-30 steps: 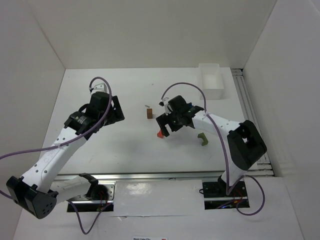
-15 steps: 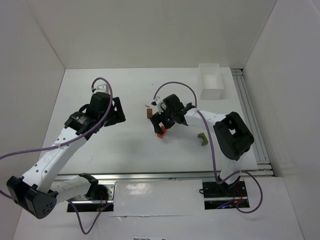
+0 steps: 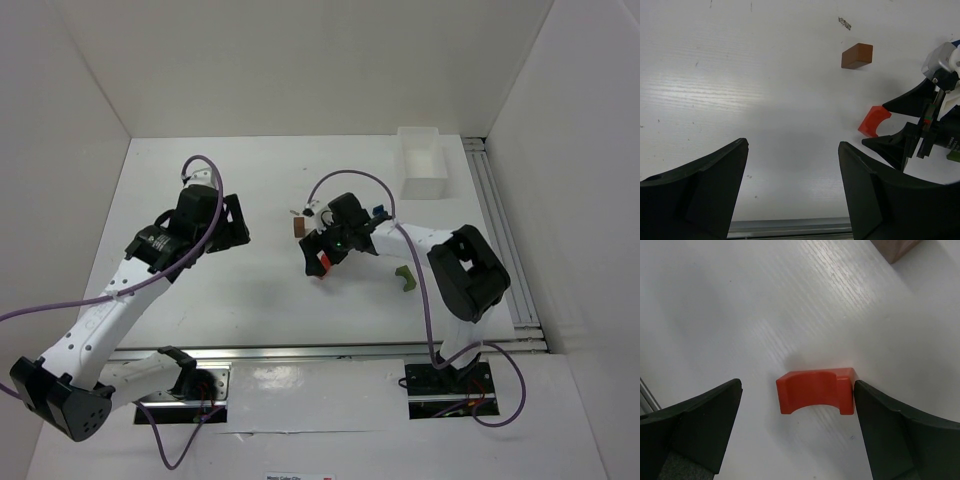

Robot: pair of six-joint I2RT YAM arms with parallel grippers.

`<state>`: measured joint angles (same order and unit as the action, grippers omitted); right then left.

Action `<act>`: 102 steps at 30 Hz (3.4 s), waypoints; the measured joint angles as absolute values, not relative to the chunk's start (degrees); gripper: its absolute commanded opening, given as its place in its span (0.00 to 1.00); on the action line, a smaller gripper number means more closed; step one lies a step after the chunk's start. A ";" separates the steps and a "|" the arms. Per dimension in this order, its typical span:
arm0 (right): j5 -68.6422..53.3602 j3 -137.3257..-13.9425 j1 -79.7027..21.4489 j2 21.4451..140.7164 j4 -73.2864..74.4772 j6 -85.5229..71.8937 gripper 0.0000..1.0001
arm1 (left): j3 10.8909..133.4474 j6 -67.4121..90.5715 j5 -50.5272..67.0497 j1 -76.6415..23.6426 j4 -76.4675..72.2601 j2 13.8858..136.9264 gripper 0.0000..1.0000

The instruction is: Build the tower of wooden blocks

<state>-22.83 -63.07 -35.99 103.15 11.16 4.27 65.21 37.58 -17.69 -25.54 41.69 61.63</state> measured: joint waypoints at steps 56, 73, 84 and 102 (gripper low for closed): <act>1.96 -60.95 -50.37 100.09 13.30 3.57 0.72 | 63.86 37.30 -16.62 -25.54 40.21 61.73 0.85; 0.69 -61.08 -50.37 101.08 14.48 4.36 0.76 | 63.66 37.28 -16.62 -25.54 40.05 61.73 0.85; 1.19 -61.52 -50.37 101.62 14.98 4.10 0.58 | 63.35 37.28 -16.64 -25.54 39.79 61.76 0.85; 16.60 -91.20 -50.11 105.62 36.84 -26.37 0.61 | 62.33 39.24 -20.84 -21.93 40.77 57.34 0.86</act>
<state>16.60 -91.20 -50.11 105.62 36.84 -26.37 62.33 39.24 -20.84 -21.93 40.77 57.34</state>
